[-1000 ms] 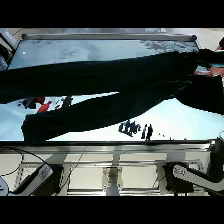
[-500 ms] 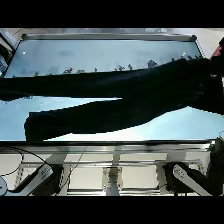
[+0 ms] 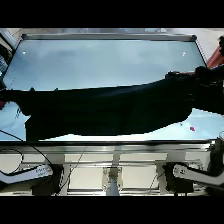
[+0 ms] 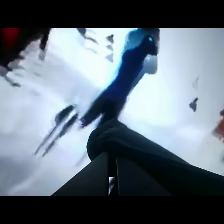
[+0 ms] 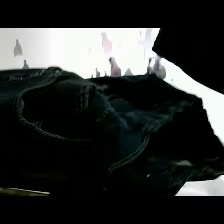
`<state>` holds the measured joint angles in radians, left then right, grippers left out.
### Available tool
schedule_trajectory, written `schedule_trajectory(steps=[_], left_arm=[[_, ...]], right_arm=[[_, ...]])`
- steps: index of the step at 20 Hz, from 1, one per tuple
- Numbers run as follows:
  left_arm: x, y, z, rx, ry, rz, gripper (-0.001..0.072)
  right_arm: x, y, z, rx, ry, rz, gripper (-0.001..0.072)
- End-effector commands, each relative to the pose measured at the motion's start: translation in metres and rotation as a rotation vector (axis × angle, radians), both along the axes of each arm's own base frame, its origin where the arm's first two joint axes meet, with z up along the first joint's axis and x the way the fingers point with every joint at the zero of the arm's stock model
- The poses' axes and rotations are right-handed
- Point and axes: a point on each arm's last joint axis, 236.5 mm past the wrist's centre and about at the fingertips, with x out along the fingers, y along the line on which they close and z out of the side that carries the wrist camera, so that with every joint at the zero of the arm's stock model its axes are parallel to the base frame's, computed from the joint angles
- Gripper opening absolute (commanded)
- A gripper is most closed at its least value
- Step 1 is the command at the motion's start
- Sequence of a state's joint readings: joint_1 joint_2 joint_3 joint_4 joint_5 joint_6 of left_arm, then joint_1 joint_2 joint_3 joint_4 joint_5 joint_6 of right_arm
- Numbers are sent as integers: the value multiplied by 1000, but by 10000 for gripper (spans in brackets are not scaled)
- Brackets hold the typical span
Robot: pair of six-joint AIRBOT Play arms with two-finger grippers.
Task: Fold the clothes and pants, and hang the long-sleeved shirts on hangers.
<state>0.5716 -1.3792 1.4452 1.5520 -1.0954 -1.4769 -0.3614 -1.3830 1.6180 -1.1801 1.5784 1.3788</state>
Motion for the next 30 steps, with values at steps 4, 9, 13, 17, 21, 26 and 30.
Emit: schedule_trajectory(steps=[4,9,13,17,21,26,30], left_arm=[[71,3,0,55,1,-33,24],[102,14,-20,31,-39,52,25],[122,1,-48,-39,-53,41,26],[140,-10,-49,-23,-91,7,154],[127,-3,-32,10,-77,11,425],[52,31,28,151,54,-11,421],[-8,10,37,-56,2,-73,420]], right_arm=[[103,7,-83,204,-80,-123,29],[183,-16,-52,109,-423,-270,29],[204,5,-79,109,-434,-266,31],[219,24,-90,136,-440,-279,226],[211,20,-59,100,-410,-183,409],[151,-19,4,-62,-292,-15,405],[72,-41,10,-127,-134,89,368]])
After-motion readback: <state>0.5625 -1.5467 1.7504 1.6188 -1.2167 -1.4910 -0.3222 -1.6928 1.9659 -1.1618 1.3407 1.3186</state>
